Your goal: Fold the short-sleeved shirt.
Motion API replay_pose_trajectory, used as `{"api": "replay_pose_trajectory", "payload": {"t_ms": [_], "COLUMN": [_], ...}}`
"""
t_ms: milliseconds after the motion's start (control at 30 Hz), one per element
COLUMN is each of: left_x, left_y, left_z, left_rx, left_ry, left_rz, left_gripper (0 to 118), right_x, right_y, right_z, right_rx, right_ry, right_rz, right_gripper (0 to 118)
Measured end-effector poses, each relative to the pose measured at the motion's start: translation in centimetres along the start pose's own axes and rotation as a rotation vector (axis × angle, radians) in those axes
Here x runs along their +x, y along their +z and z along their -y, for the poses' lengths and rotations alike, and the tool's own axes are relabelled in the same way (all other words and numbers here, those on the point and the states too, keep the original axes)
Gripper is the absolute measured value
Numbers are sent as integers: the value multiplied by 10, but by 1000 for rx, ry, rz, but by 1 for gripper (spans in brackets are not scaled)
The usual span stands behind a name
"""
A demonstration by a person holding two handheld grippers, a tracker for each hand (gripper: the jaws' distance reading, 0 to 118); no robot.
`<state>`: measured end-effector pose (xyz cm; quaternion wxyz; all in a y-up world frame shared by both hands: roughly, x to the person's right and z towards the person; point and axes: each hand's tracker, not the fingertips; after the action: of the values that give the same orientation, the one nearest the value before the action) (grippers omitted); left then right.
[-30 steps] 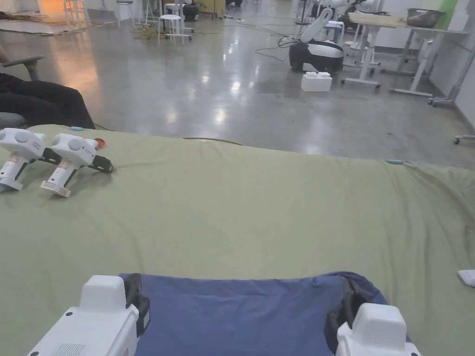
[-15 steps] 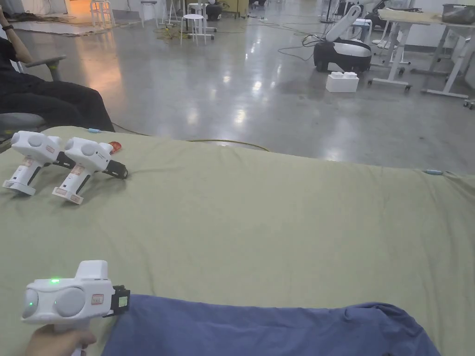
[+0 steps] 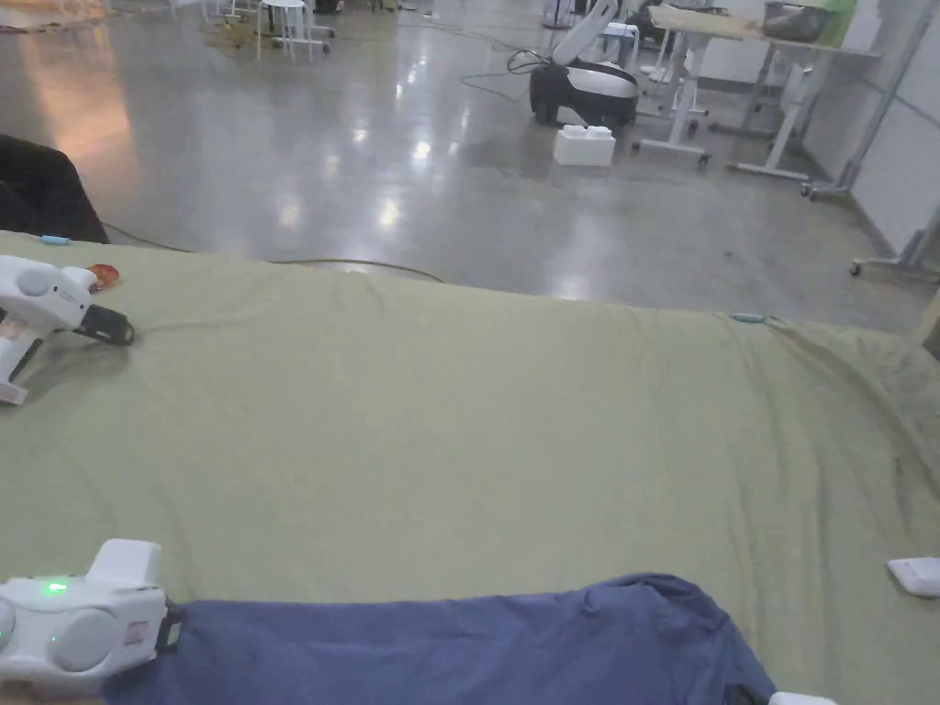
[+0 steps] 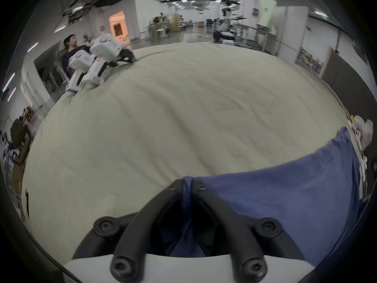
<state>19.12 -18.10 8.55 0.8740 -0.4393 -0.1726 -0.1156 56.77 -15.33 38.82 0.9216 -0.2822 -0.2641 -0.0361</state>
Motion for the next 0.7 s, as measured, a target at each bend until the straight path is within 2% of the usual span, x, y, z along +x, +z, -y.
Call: {"api": "replay_pose_trajectory", "payload": {"t_ms": [33,67,100,133,167,200,300,500,567,667,700], "left_x": [1,-1,-11,-12,-14,-15,-26,-33,-33,-34,-34], "left_y": [3,8,9,15,22,30,46,44,43,40,40], "left_z": [2,2,0,0,0,0,-5,-11,-11,-12,-12], "left_rx": [3,7,15,26,53,91,130,135,130,126,125], "left_ry": [-2,8,28,39,41,36,89,58,52,48,46], "left_rz": [-7,-2,0,-11,-30,-38,-2,-24,-25,-27,-29], "left_gripper": [3,2,1,1,1,1,1,0,0,0,0], "right_x": [11,22,32,42,50,59,72,67,64,62,61], "right_y": [-12,-25,-40,-55,-70,-85,-124,-173,-185,-189,-186], "right_z": [-9,-18,-28,-37,-44,-50,-63,-56,-50,-46,-46], "right_rx": [0,-3,-39,-87,-127,-147,-226,-390,-444,-437,-427], "right_ry": [-18,-17,-10,-3,9,-2,16,56,57,57,62], "right_rz": [4,8,4,2,-11,-15,-55,-147,-145,-141,-142], "right_gripper": [7,17,32,55,67,72,71,69,54,35,20]}}
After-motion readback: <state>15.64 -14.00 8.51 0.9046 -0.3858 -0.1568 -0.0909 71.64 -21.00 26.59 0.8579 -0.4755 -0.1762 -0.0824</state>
